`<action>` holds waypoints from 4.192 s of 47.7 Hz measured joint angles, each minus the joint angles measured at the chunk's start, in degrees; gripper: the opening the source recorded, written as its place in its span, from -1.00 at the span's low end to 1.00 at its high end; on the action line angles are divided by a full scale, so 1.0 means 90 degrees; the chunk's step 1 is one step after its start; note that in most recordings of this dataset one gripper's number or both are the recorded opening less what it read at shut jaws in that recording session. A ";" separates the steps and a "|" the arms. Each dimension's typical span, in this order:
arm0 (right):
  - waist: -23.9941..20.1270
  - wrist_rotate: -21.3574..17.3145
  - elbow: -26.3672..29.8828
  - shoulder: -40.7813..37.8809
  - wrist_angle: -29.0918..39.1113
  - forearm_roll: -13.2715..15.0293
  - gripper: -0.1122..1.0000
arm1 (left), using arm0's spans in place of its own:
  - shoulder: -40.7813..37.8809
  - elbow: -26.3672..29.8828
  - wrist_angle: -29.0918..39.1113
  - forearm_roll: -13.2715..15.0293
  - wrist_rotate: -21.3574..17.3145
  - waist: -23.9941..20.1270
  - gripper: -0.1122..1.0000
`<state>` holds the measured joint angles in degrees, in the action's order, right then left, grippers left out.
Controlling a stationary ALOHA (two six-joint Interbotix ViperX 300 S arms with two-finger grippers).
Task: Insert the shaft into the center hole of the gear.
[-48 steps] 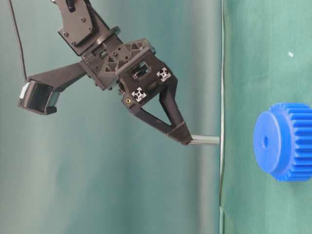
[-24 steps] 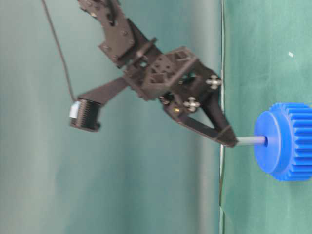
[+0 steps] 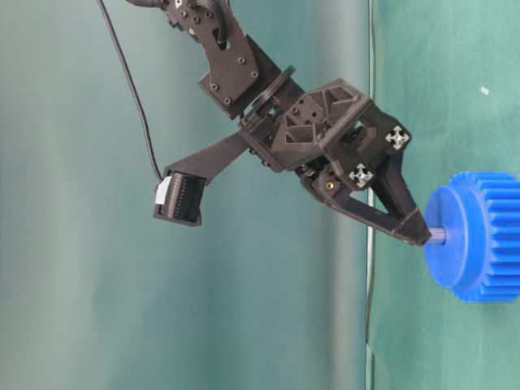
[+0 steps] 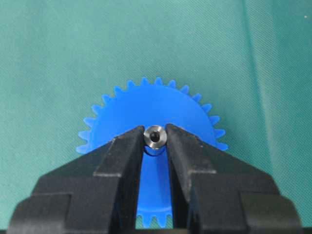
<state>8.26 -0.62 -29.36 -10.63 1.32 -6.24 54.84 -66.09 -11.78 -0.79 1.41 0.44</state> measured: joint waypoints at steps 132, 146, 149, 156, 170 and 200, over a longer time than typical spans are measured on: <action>0.0391 -0.0020 -0.2295 0.1318 -0.0947 -0.0049 -0.48 | -0.0010 -0.0010 0.0010 0.0000 0.0000 0.0000 -0.80; 0.0439 -0.0029 -0.2393 0.1318 -0.1055 -0.0039 -0.48 | 0.0000 -0.0010 0.0010 0.0000 0.0000 0.0000 -0.80; 0.0439 -0.0020 -0.2412 0.1318 -0.1084 -0.0039 -0.48 | -0.0010 0.0000 0.0000 0.0000 0.0000 0.0000 -0.80; 0.0439 -0.0020 -0.2451 0.1318 -0.1123 -0.0039 -0.48 | -0.0010 0.0000 0.0010 0.0000 0.0000 0.0000 -0.80; 0.0439 -0.0020 -0.2500 0.1318 -0.1143 -0.0039 -0.48 | -0.0010 0.0000 0.0000 0.0000 0.0000 0.0000 -0.80; 0.0439 -0.0020 -0.2500 0.1318 -0.1162 -0.0137 -0.48 | 0.0000 0.0000 -0.0010 0.0000 0.0000 0.0000 -0.80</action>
<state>12.22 -0.79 -51.86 1.23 -9.14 -7.47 54.84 -66.09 -11.87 -0.79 1.41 0.44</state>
